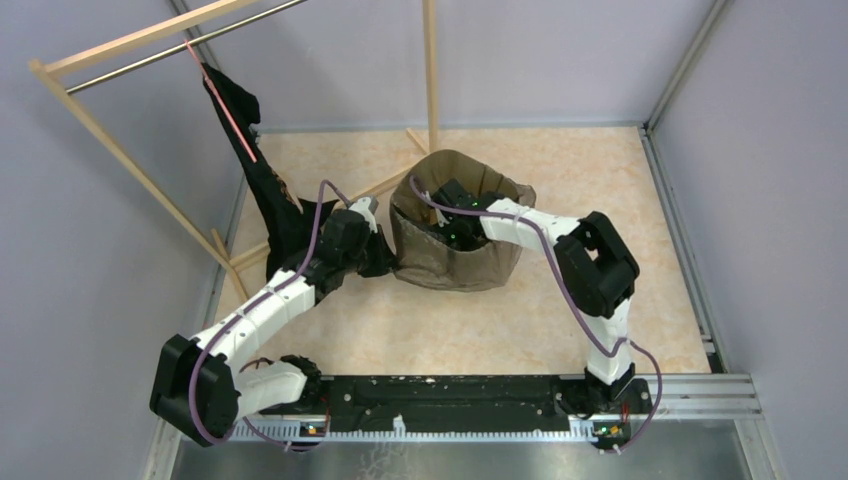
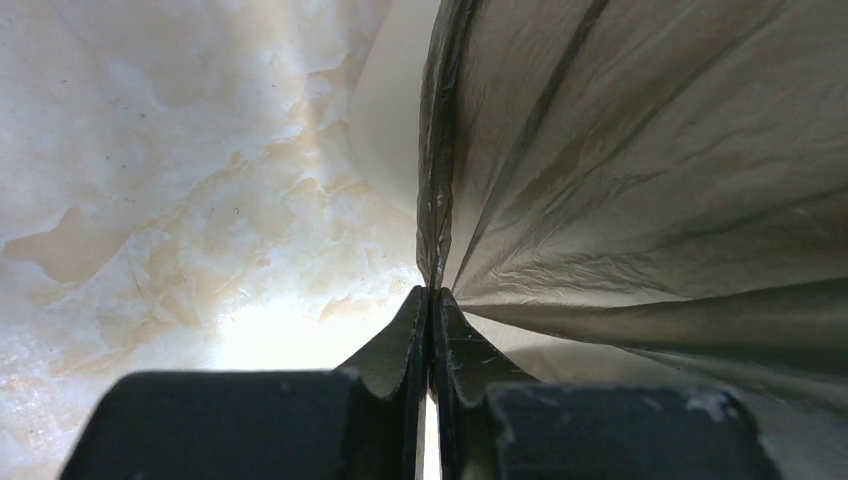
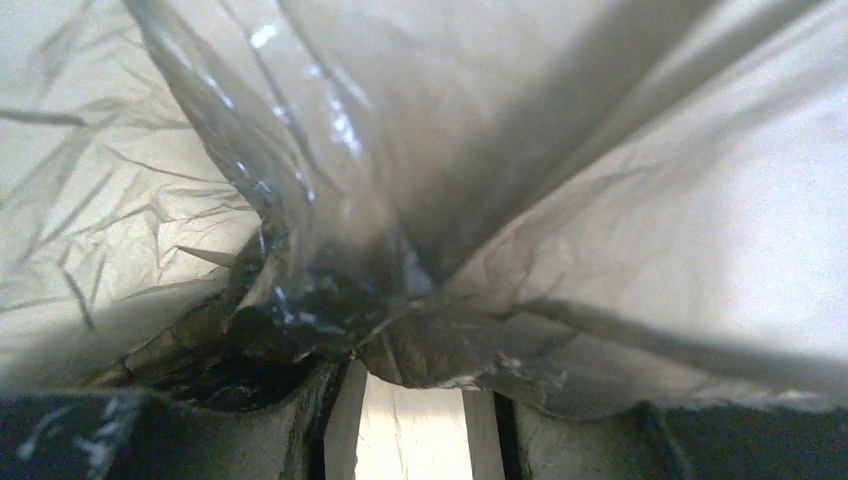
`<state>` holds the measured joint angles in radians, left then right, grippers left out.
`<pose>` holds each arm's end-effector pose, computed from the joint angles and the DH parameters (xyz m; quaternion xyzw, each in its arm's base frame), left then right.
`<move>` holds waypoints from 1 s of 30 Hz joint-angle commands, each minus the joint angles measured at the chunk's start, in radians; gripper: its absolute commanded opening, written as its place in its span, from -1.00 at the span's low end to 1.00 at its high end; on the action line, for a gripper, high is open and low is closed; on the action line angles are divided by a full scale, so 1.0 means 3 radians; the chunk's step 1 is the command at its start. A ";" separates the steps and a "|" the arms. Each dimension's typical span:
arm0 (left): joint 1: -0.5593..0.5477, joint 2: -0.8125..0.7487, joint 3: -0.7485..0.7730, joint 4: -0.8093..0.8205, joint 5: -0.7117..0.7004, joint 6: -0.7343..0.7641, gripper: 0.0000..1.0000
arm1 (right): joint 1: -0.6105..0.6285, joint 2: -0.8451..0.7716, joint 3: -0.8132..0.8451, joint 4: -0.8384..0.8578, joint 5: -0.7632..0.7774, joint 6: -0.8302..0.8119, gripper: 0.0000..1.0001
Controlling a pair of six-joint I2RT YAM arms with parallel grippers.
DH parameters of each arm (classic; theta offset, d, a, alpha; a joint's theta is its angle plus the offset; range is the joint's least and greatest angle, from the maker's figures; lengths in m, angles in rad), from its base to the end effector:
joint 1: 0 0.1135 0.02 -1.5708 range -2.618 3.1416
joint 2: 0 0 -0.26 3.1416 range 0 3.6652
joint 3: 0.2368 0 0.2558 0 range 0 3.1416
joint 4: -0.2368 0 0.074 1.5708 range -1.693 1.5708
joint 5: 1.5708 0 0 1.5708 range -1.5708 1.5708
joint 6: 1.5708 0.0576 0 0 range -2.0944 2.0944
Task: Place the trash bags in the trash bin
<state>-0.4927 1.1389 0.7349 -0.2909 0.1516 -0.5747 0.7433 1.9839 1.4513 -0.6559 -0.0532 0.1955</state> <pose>0.2285 -0.1325 0.2232 -0.0049 0.9036 -0.2742 0.3292 0.3058 0.2852 0.1550 -0.2703 0.9435 0.1092 0.1576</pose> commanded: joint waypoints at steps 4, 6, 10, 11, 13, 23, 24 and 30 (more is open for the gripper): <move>0.0004 -0.0053 0.0001 0.0097 -0.0027 0.0041 -0.77 | 0.0010 0.0248 -0.0300 0.0324 -0.0214 0.0074 -0.17; 0.0001 -0.0032 0.0010 0.0067 -0.0062 0.0062 -0.76 | 0.0011 0.0293 -0.0351 0.0394 -0.0254 0.0083 -0.16; 0.0005 -0.0065 0.0048 -0.0033 -0.0109 0.0067 -0.70 | 0.0006 0.0259 -0.0381 0.0455 -0.0260 0.0085 -0.06; 0.0003 -0.0089 0.0038 -0.0043 -0.0122 0.0069 -0.64 | 0.0003 0.0270 -0.0350 0.0416 -0.0255 0.0071 -0.05; -0.0002 -0.0157 0.0026 -0.0077 -0.0149 0.0070 -0.53 | 0.0014 0.0287 -0.0293 0.0317 -0.0235 0.0055 -0.02; 0.0001 -0.0461 0.0066 -0.0292 -0.0307 0.0193 -0.05 | 0.0023 -0.0248 -0.0242 0.0159 -0.0176 0.0050 0.23; 0.0005 -0.0477 0.0092 -0.0323 -0.0315 0.0201 0.04 | 0.0027 -0.0267 -0.0226 0.0143 -0.0175 0.0045 0.25; 0.0004 -0.0735 0.0225 -0.0549 -0.0298 0.0254 0.49 | 0.0046 -0.0407 -0.0289 0.0154 -0.0142 0.0042 0.43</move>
<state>-0.4927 0.9871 0.7391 -0.4137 0.0708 -0.5220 0.7444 1.9320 1.3846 -0.6178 -0.1093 0.2199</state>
